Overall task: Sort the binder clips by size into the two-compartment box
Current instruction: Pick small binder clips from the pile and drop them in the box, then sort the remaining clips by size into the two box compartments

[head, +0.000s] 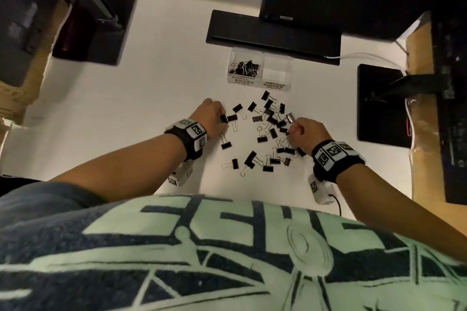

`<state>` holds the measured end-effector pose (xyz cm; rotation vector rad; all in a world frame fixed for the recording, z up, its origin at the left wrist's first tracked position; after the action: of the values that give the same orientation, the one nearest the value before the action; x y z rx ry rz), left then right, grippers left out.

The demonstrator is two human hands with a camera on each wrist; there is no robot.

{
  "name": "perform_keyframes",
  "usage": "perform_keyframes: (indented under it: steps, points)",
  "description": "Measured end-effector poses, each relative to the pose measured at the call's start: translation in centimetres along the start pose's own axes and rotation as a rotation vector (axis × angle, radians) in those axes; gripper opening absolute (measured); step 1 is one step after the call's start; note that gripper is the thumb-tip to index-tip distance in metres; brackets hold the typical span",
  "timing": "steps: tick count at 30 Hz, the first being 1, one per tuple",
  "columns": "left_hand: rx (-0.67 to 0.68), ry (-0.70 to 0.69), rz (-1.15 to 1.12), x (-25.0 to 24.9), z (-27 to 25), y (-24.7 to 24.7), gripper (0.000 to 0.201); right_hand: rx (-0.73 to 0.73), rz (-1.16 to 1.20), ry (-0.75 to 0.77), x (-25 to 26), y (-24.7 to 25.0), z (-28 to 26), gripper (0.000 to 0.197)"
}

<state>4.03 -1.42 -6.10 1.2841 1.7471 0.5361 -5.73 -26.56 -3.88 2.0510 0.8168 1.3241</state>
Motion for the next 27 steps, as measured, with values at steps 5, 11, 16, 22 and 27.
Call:
perform_keyframes:
  steps: [5, 11, 16, 22, 27]
  points:
    - [-0.079, -0.178, 0.067, -2.8, -1.7, -0.9, 0.037, -0.037, -0.008, 0.039, -0.3, -1.7, -1.0, 0.009]
    - [0.097, -0.512, 0.225, -7.2, -4.7, -5.5, 0.038, -0.172, 0.189, -0.002, -0.3, -0.8, -0.9, 0.014]
    - [0.101, -0.425, 0.223, -6.2, -3.7, -5.5, 0.026, -0.14, 0.121, -0.053, -1.8, 0.6, -1.9, 0.013]
    - [0.074, -0.37, 0.234, -4.8, -2.6, -3.8, 0.028, -0.045, 0.132, -0.074, -2.2, -1.1, -2.3, 0.008]
    - [0.051, -0.37, 0.225, -5.8, -3.8, -4.2, 0.025, -0.151, 0.164, -0.037, -1.4, -0.4, -1.9, 0.007]
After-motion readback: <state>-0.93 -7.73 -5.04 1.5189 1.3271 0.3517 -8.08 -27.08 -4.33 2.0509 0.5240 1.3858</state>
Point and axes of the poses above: each hand's wrist, its own z-axis towards the middle knuckle, its own y-axis out of the back of the hand, x = y × z, the point moved 4 cm from there along z, towards the middle knuckle, and after that the axes turned 13 degrees about y, right-handed, at the moved point
